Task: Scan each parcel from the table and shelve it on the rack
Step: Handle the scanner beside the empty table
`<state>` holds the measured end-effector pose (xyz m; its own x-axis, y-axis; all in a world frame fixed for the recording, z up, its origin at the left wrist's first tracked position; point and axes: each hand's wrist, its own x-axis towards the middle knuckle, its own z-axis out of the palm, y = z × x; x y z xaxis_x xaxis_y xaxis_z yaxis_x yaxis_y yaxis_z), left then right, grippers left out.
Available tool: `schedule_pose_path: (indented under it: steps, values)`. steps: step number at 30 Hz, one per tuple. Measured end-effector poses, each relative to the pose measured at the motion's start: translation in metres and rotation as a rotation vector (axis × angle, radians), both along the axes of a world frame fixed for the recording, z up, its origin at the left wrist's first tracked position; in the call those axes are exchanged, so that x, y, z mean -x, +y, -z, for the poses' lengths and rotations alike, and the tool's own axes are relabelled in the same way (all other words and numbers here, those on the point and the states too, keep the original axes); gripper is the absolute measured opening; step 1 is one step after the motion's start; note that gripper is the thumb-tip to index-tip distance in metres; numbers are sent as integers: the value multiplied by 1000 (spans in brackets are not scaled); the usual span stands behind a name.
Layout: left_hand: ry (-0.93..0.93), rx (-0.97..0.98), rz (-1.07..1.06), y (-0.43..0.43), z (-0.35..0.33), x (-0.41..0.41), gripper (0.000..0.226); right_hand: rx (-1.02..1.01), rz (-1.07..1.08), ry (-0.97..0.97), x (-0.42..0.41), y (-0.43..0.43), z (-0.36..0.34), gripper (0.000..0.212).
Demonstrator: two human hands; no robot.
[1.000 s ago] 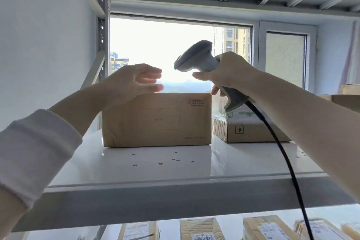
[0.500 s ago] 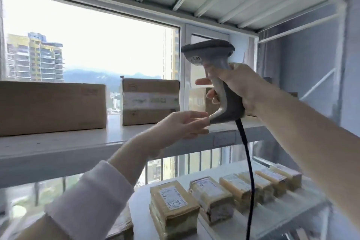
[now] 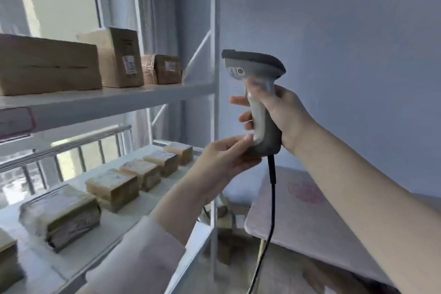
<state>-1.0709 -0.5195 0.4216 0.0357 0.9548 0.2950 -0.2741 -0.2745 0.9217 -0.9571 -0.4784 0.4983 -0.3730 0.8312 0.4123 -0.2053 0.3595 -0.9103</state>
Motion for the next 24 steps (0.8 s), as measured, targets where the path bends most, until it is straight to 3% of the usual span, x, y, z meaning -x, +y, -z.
schedule_pose_path:
  steps: [10, 24]
  values:
    - [12, 209, 472, 119, 80, -129, 19, 186, 471, -21, -139, 77, 89, 25]
    - [101, 427, 947, 154, 167, -367, 14, 441, 1003, 112, -368, 54, 184, 27]
